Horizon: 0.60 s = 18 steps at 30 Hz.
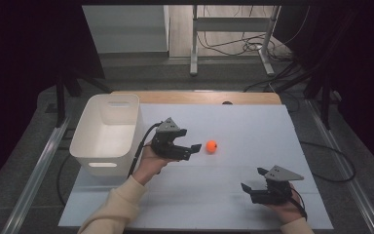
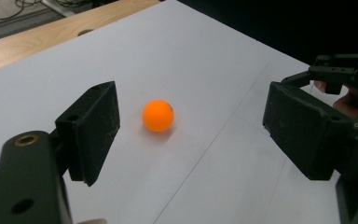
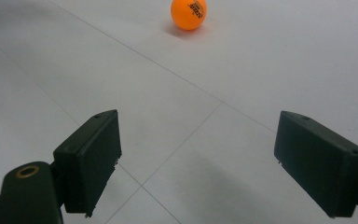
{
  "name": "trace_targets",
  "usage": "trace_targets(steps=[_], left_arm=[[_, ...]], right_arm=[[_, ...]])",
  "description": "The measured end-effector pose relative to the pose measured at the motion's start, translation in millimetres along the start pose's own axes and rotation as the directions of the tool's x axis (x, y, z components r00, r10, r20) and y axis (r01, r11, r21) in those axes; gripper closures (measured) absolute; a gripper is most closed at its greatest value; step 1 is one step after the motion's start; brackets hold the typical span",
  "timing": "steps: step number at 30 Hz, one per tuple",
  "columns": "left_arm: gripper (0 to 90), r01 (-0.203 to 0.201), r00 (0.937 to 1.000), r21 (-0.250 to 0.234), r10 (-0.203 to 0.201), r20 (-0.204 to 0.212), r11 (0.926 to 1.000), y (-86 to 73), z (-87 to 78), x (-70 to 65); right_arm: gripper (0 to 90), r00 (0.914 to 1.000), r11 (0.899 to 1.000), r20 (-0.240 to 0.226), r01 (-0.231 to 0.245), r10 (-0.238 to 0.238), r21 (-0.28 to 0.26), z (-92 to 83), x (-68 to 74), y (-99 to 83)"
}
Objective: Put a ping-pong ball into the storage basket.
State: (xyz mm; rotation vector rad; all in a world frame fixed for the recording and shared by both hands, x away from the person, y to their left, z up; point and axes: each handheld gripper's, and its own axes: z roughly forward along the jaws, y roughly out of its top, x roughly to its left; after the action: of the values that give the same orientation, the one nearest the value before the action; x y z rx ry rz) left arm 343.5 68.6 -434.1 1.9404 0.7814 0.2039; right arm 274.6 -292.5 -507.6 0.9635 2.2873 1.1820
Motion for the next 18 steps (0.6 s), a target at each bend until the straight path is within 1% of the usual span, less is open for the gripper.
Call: trace_targets(steps=[2,3,4,6,7,8,11,18], left_arm=[[19.6,0.001,1.0000,0.011,-0.001,0.003,0.9999,0.0,7.3,0.7],[19.7,0.001,1.0000,0.011,-0.001,0.003,0.9999,0.0,7.3,0.7],[19.7,0.001,1.0000,0.020,-0.001,0.005,0.9998,-0.3,12.7,1.1],[19.7,0.002,1.0000,0.027,-0.002,0.005,0.9996,-0.9,18.3,1.3],[19.7,0.002,1.0000,0.027,-0.002,0.005,0.9996,-0.9,18.3,1.3],[19.7,0.004,1.0000,0.035,-0.004,0.008,0.9994,-1.4,22.4,1.6],[19.6,0.004,1.0000,0.056,-0.004,0.006,0.9984,-2.4,31.0,2.4],[19.6,0.011,0.9999,0.075,-0.010,-0.005,0.9971,-1.0,44.8,5.0]], right_arm=[[15.4,1.0000,1.000,-0.002,-0.004,0.004,-0.004,0.2,-0.4,0.0],[15.4,1.0000,1.000,-0.002,-0.004,0.004,-0.004,0.2,-0.4,0.0],[15.4,1.0000,1.000,-0.002,-0.003,0.003,-0.006,0.0,-0.5,0.0],[15.4,1.0000,1.000,-0.002,-0.001,0.001,-0.006,-0.1,-0.7,0.3],[15.4,1.0000,1.000,-0.002,-0.001,0.001,-0.006,-0.1,-0.7,0.3],[15.4,1.0000,1.000,-0.004,-0.001,0.001,-0.006,0.3,-0.7,0.5],[15.4,1.0000,1.000,-0.007,0.001,-0.001,-0.006,1.7,-0.6,1.1],[15.4,0.9999,1.000,-0.016,-0.004,0.004,-0.010,1.6,-1.1,1.5]])
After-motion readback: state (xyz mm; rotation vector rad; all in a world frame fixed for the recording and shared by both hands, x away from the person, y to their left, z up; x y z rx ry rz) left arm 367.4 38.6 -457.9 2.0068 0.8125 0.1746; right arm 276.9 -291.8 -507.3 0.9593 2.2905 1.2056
